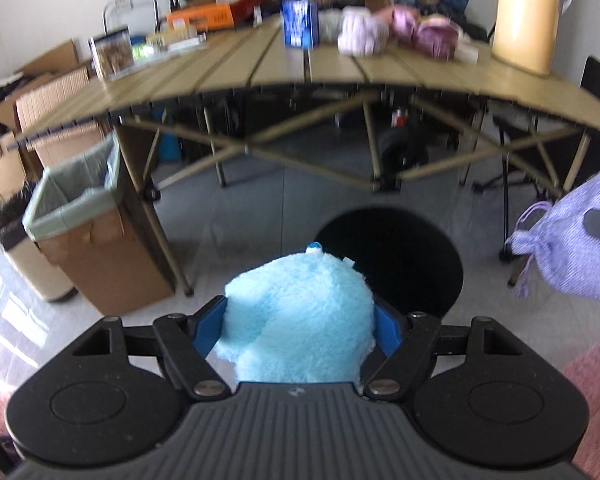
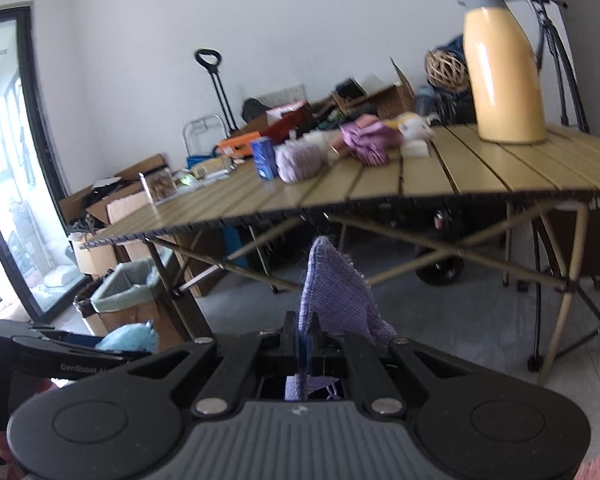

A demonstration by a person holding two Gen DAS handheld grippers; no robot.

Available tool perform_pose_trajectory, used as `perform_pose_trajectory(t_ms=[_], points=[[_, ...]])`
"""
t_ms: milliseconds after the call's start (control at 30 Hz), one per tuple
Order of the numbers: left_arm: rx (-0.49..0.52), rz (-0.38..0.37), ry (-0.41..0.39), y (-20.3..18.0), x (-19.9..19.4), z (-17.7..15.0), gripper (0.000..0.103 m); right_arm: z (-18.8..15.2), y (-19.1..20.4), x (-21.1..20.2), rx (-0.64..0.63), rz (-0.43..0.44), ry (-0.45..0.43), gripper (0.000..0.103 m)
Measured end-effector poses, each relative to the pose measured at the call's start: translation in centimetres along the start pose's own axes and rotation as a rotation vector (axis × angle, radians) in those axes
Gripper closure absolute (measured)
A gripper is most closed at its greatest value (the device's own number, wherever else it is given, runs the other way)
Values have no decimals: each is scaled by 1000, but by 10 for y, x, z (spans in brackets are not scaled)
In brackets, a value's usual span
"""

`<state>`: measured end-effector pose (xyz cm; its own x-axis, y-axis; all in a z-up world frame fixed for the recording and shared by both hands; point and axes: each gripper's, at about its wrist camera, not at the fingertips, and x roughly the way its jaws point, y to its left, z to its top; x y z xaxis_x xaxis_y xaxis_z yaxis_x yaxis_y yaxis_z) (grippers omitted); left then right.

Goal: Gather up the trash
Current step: 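Carry the blue ball with the left tool over the black bin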

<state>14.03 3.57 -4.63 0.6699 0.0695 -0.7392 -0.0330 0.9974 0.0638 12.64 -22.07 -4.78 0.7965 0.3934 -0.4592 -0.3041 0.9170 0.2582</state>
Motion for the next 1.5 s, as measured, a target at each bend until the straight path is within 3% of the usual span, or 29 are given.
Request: perform_pose_trajectory(t_ms=[667, 1500], points=[[14, -1, 175, -9, 48, 4, 27, -3, -24, 32, 68, -60, 62, 100], [38, -76, 240, -59, 115, 59, 27, 20, -68, 86, 104, -156, 92, 100]])
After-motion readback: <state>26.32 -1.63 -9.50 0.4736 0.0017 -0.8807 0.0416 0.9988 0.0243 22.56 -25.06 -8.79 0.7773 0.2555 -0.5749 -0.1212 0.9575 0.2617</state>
